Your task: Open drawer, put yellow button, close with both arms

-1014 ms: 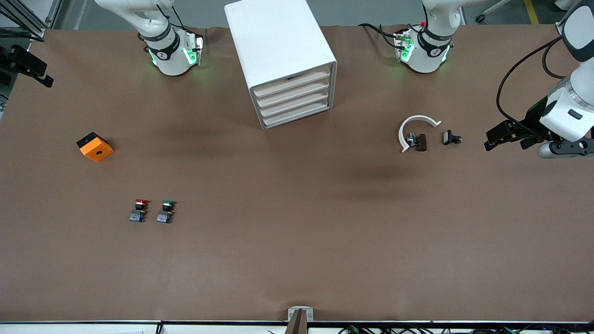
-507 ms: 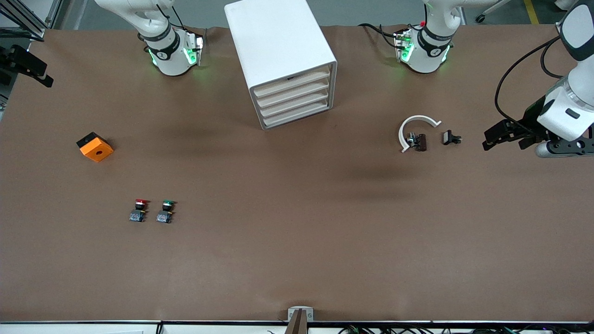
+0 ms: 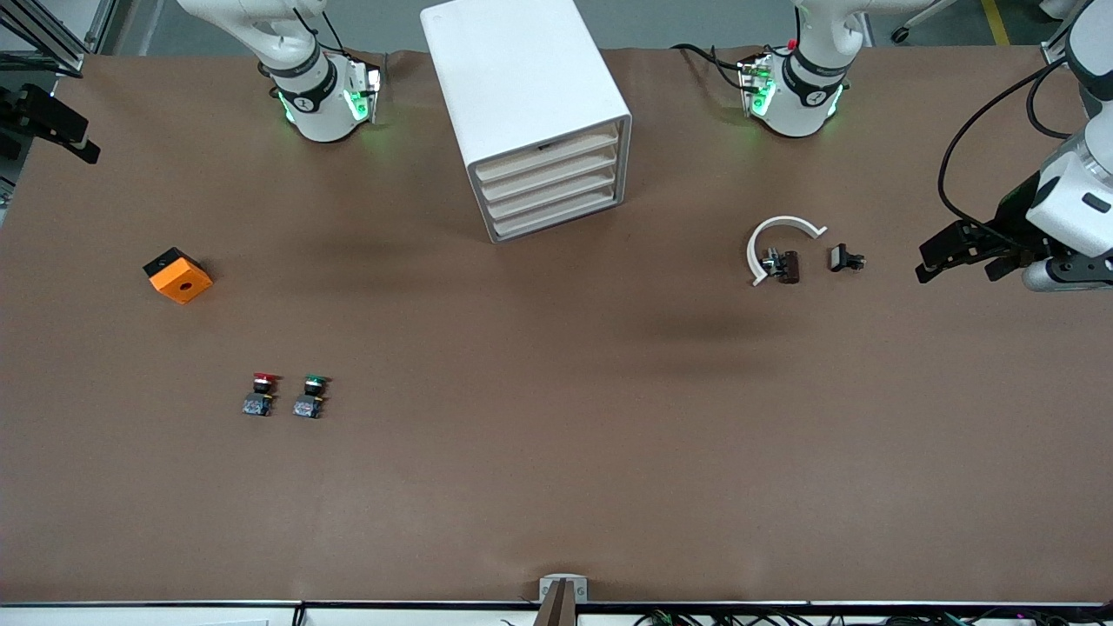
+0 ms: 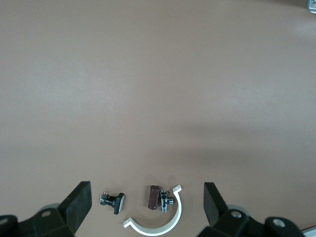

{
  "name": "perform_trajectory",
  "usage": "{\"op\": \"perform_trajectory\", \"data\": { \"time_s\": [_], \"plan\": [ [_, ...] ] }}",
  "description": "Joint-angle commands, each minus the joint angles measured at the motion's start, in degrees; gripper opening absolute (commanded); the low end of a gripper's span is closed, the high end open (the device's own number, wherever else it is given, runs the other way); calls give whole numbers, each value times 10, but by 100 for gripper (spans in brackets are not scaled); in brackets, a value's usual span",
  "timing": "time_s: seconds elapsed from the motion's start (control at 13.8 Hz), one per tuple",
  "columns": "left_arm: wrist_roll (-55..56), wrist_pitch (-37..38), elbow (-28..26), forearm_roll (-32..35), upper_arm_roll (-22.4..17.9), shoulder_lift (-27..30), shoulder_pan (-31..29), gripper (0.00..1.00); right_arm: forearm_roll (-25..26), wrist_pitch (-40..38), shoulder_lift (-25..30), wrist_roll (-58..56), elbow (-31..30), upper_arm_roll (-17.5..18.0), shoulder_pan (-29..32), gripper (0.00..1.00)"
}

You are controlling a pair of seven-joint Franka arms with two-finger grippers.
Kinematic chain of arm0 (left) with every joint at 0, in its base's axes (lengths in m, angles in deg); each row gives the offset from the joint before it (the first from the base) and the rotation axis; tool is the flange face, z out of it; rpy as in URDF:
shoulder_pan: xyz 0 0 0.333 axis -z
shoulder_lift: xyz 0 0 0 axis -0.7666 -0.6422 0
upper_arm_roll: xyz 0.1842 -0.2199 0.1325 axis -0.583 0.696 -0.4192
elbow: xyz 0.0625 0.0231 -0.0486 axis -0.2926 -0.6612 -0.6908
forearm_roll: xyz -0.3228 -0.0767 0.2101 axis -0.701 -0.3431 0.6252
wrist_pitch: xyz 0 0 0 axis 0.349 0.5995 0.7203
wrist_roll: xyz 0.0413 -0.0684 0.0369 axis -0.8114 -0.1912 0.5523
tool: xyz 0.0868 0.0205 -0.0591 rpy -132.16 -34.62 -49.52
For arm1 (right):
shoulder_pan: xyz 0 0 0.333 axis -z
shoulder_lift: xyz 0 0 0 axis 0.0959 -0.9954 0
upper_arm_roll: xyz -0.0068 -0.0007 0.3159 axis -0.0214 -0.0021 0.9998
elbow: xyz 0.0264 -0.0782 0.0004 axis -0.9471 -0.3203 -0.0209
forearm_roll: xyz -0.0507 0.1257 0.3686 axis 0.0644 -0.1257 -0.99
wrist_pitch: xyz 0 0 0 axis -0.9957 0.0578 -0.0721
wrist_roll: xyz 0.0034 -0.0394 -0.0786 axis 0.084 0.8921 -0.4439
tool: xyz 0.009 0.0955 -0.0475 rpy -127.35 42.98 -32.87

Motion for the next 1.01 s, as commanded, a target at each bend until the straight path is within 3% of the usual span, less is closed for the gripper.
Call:
{"op": "perform_trajectory", "data": {
  "time_s": [0.0, 0.14, 0.94],
  "plan": [
    [-4, 76, 57, 14, 1, 2, 6, 100, 11, -3, 8, -3, -2, 2, -2, 100],
    [-6, 119, 83, 14, 1, 0, 5, 100, 11, -3, 8, -3, -3, 2, -2, 100],
    [-6, 121, 83, 33, -4, -6, -1, 100, 11, -3, 8, -3, -2, 2, -2, 100]
  ]
}}
